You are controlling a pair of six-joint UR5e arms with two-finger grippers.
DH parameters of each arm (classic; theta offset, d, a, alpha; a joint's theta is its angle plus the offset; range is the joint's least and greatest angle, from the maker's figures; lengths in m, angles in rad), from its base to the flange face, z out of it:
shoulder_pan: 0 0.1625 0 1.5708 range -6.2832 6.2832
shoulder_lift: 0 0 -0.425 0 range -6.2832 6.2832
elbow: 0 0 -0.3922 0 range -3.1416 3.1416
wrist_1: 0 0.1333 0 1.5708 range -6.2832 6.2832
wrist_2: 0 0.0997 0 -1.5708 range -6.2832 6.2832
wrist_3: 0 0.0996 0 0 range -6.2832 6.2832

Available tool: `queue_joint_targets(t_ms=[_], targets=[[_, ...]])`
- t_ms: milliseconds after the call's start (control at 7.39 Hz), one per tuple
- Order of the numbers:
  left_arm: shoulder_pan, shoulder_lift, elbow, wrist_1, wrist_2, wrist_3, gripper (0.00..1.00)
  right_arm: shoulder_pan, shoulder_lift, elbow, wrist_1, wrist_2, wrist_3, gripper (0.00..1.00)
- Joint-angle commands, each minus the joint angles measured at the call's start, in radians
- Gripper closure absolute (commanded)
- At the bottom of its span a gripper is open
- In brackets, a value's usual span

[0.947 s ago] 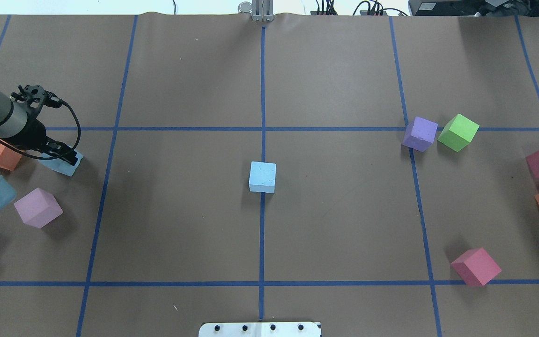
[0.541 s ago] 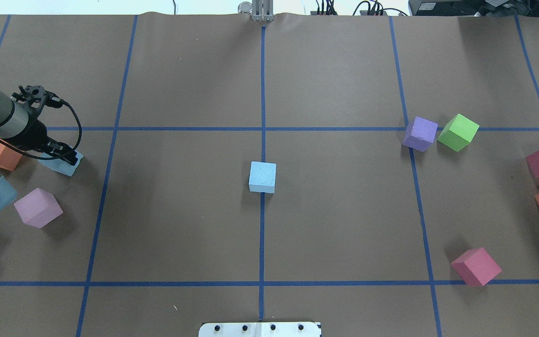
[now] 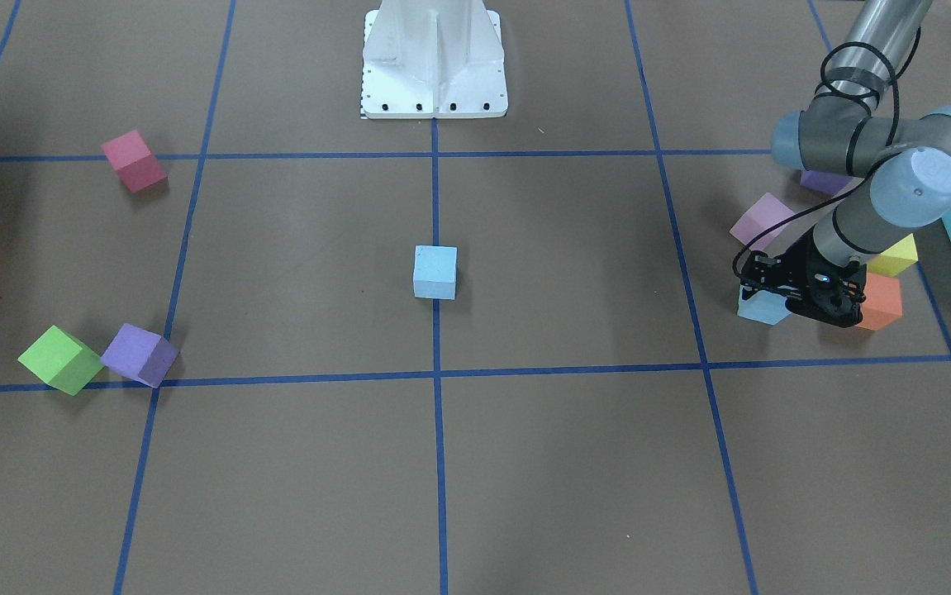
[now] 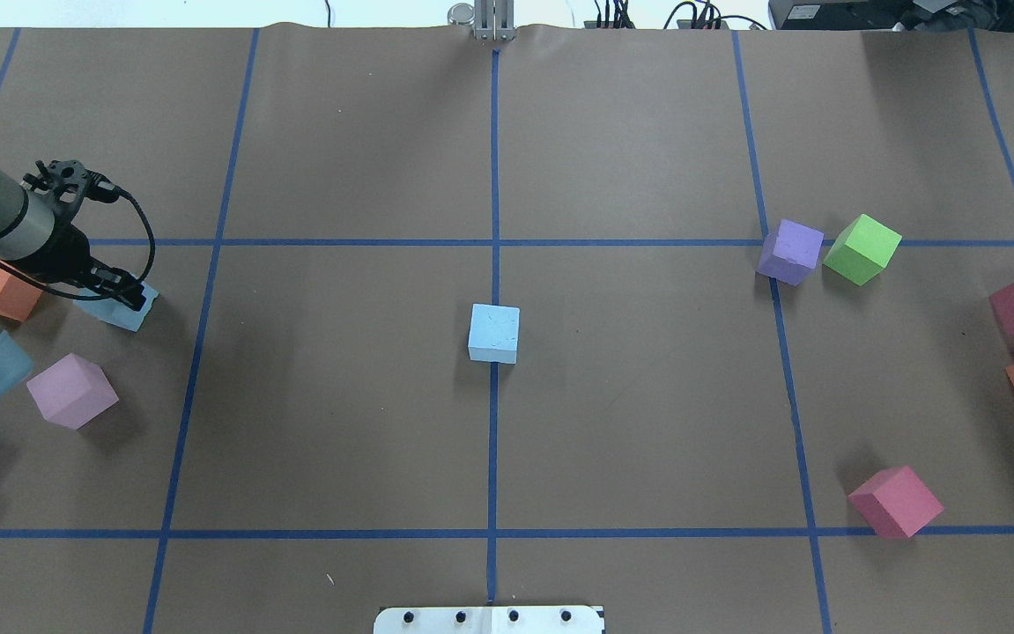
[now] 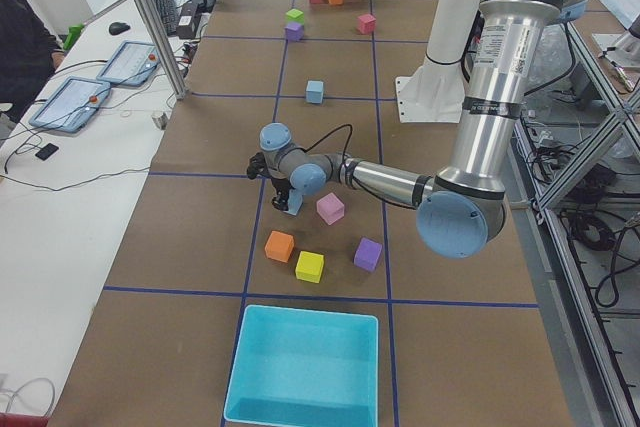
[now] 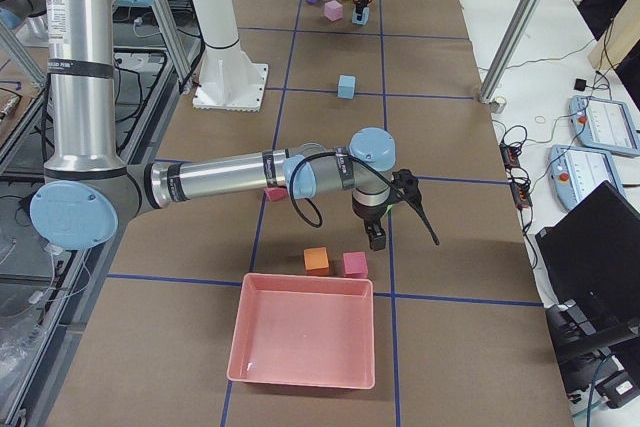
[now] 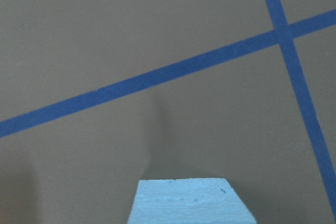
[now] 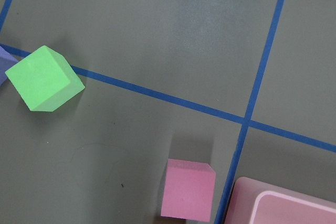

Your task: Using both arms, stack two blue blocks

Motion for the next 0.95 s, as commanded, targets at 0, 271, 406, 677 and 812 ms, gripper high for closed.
queue_joint_targets(t_ms=[0,271,406,677,812], targets=[[0.0,0.0,-0.036,0.012,-0.007,-0.002,0.4,0.0,0.0,0.0,0.0,0.0,0.002,0.0],[0.0,-0.029,-0.109,0.073,-0.075,-0.088,0.41,0.0,0.0,0.001,0.0,0.0,0.006,0.0],[0.0,-0.094,-0.157,0.188,-0.075,-0.135,0.41,-0.002,0.0,0.001,0.0,0.0,0.009,0.0],[0.033,-0.234,-0.251,0.38,-0.07,-0.294,0.41,-0.002,0.002,-0.002,0.0,0.0,0.012,0.0],[0.088,-0.274,-0.263,0.386,-0.061,-0.398,0.41,-0.002,0.003,0.0,0.0,0.0,0.012,0.0]])
